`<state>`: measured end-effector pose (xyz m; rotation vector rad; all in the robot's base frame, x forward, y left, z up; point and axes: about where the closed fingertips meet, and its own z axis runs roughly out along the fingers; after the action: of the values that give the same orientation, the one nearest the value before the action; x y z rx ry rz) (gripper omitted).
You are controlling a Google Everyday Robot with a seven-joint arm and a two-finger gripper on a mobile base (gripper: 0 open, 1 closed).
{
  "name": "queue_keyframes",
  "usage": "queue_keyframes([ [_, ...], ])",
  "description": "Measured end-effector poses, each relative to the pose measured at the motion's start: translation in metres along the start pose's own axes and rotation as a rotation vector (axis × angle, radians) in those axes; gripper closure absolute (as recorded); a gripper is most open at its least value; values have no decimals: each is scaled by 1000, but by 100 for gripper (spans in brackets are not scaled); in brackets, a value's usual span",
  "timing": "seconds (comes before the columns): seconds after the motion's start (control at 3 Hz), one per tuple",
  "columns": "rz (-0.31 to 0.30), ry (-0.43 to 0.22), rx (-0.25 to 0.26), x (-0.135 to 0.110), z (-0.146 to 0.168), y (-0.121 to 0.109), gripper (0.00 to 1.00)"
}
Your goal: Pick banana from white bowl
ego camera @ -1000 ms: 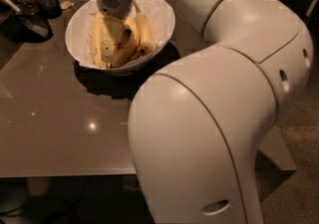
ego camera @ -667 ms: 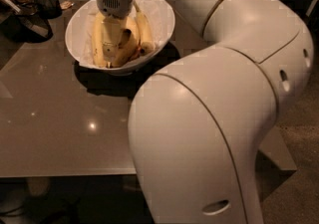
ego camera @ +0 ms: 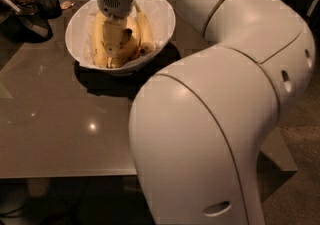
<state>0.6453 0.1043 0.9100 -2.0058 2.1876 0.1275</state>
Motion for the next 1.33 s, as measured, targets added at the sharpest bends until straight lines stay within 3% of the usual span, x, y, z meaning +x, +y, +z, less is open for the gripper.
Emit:
queue_keyframes([
  [0.33, 0, 0, 0, 0, 0, 0, 87],
  [0.67, 0, 0, 0, -1, -3, 0, 100],
  [1.0, -88, -27, 65, -16, -21, 8, 100],
  [1.33, -210, -57, 193, -33, -49, 25, 100],
])
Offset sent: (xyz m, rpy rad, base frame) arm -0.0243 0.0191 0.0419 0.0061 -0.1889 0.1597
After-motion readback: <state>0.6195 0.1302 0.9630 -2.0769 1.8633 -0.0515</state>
